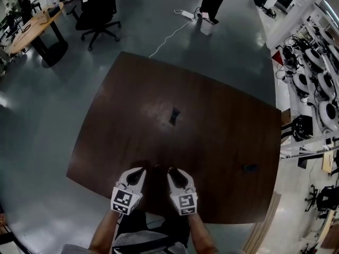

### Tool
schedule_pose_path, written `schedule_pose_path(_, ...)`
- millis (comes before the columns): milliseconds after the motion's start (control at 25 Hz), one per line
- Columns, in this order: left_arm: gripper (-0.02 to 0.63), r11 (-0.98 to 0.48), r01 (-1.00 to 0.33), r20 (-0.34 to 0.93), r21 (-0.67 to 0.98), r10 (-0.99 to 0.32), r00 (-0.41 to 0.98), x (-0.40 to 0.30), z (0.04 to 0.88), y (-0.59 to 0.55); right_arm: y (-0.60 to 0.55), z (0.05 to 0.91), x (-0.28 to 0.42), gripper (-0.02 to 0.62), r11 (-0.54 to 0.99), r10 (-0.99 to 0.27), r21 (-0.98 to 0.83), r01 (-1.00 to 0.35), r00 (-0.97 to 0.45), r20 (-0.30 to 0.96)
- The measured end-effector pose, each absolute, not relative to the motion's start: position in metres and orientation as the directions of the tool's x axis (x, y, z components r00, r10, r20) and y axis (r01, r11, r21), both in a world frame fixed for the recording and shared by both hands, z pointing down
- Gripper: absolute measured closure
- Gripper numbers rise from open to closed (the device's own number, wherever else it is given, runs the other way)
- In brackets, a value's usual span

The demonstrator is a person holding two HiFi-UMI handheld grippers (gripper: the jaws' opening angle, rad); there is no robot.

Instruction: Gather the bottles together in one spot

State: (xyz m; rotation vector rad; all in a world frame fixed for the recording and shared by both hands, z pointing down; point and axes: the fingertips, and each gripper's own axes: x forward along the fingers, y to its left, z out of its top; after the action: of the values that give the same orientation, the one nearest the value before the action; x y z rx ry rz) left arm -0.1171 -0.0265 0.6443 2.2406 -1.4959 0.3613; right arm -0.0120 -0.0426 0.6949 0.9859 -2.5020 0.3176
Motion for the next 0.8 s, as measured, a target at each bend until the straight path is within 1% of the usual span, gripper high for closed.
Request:
schedule_pose_path(680, 0.607, -0.342, -0.919, 0.428, 0.196, -0.813, 0.394, -0.12, 0.652, -0.024, -0.04, 0.699, -0.013, 0.461, 0.72, -0.61, -0.047, -0.692, -0.664, 0.433)
schedule_pose_path(800, 0.607, -0.341, -0.92, 0.425, 0.195, -0.816, 0.393, -0.122, 0.65, -0.021, -0.039, 0.696, -0.012, 0.383, 0.707, -0.626, -0.053, -0.706, -0.658, 0.419)
